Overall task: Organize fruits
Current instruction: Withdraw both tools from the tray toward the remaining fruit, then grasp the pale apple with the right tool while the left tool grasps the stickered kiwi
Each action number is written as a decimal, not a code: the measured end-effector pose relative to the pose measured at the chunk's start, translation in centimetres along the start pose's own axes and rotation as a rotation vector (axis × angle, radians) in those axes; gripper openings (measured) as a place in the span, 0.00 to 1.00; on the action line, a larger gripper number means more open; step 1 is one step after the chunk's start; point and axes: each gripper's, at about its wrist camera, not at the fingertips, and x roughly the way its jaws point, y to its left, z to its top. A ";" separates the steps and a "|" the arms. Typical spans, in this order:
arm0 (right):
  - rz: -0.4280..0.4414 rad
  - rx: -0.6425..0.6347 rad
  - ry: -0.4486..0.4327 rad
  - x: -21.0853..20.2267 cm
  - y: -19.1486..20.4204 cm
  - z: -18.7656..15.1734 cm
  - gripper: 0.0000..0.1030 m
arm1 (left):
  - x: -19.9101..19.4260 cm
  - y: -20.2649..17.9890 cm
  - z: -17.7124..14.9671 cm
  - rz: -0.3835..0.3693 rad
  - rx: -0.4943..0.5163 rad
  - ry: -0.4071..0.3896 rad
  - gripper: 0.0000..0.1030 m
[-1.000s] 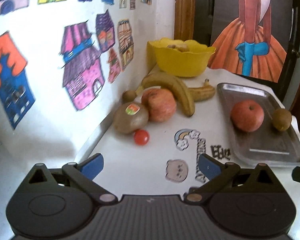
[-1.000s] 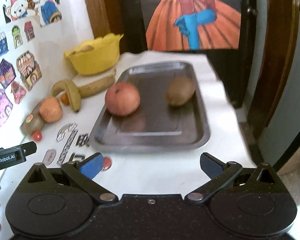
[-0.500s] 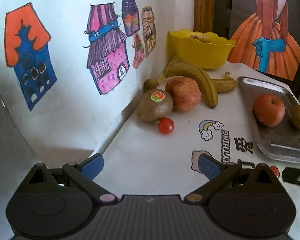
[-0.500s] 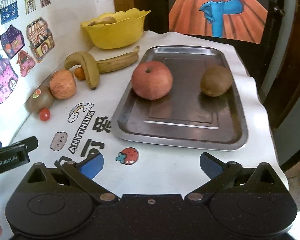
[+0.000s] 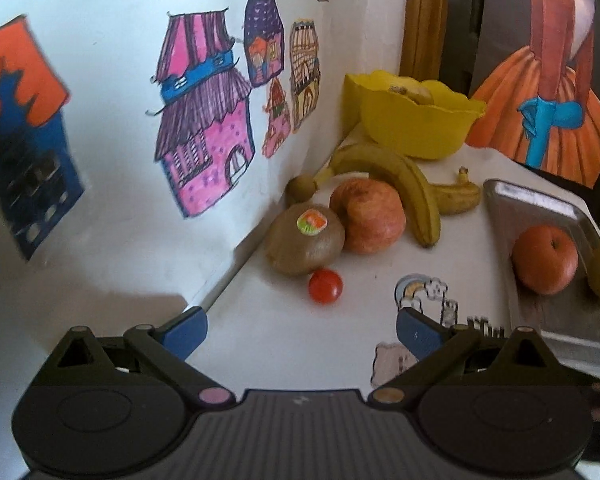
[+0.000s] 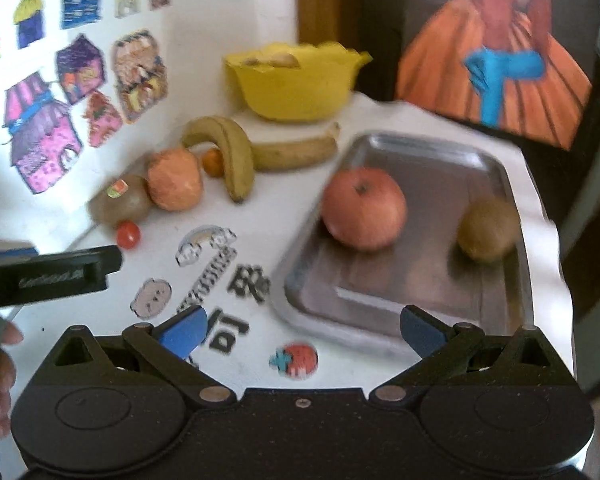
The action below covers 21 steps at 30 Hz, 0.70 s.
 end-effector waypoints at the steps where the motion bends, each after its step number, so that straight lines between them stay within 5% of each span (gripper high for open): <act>1: 0.007 -0.023 -0.015 0.1 0.0 0.2 0.99 | 0.3 -0.1 0.3 0.005 -0.010 0.001 0.99; 10: 0.046 -0.109 -0.133 1.6 -1.4 2.8 0.99 | 2.4 -0.5 2.0 0.024 -0.051 0.001 0.99; 17: 0.242 -0.026 -0.131 3.8 -2.1 6.3 0.99 | 3.7 -0.8 2.6 0.008 -0.076 -0.023 0.99; 21: 0.322 -0.117 -0.096 6.0 -0.5 8.2 0.90 | 4.2 -1.2 2.8 0.004 -0.029 -0.044 0.95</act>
